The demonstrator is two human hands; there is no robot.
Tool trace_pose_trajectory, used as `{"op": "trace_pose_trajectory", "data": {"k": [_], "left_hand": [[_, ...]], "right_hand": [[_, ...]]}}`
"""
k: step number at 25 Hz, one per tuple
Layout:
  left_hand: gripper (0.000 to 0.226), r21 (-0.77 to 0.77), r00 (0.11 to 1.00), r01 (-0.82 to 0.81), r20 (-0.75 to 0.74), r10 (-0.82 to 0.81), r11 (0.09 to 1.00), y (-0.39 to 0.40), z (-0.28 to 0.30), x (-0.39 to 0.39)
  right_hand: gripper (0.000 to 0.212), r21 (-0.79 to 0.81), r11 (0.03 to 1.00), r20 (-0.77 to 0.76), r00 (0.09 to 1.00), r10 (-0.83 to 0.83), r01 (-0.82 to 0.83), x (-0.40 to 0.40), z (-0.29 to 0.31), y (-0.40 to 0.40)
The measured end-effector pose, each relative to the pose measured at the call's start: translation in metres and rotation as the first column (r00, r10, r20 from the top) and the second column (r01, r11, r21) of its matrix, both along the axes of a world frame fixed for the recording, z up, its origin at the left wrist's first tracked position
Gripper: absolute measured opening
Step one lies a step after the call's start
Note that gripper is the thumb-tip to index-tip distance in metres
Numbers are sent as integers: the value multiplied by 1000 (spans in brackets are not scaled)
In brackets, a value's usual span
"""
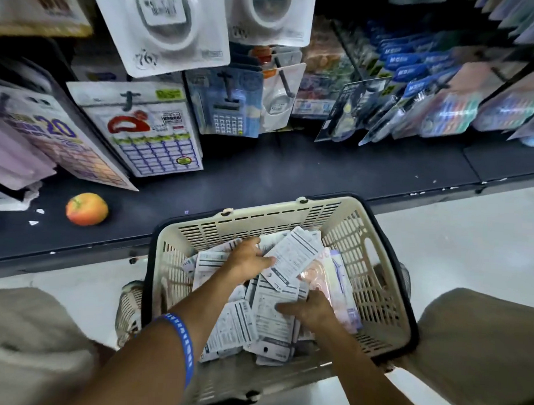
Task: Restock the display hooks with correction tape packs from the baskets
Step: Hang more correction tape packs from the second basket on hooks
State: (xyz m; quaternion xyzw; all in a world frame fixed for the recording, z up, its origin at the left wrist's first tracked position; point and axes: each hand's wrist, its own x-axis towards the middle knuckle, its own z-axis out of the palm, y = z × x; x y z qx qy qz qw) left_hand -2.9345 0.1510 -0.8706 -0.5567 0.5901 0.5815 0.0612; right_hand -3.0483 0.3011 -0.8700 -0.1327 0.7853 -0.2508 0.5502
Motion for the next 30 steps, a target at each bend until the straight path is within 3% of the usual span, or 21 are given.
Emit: {"op": "trace_pose_trajectory", "data": {"k": [3,7,9,10,12,14,17,20,22,25,27,28,30], "left_hand": [[68,0,999,-46,6,46,999,4,-1,-9],[34,61,989,-133,-62,136,989,0,7,-3],[25,103,997,-71,-15,72,992,-13,18,15],[23,123,998,26,61,-33,992,-19,23,28],[27,245,939,224,206,-276,943,-21,30,55],[40,368,890,291,233,-391,883,-11,29,74],[57,257,901,294,246,-356,921,13,13,79],[70,141,955,173,219,-202,975,31,4,72],[68,151,963,154,200,-183,976,36,-2,71],[45,268,978,134,121,-171,954,29,-4,74],[35,265,975,188,66,-212,946,24,1,73],[35,246,967,229,57,-250,942,23,4,71],[61,201,961,258,47,-272,945,26,8,67]], "right_hand": [[28,-2,1000,24,999,-30,30,-4,-2,0],[26,4,998,59,997,-58,58,-12,-1,4],[26,9,995,67,993,-97,96,-19,-3,6],[27,12,993,69,991,-116,115,-20,-3,6],[31,9,991,95,987,-131,131,-18,-1,4],[37,-45,991,179,977,-115,125,-12,2,0],[41,-191,977,313,949,-32,96,0,4,-5],[57,-189,982,331,942,63,0,15,0,-12],[64,-151,988,315,946,79,-32,20,-4,-16],[48,-141,986,313,941,130,-90,15,-7,-20],[41,-153,980,326,929,173,-129,10,-10,-19],[42,-158,980,333,928,166,-118,9,-11,-18],[52,-187,981,343,931,123,-60,9,-11,-17]]}}
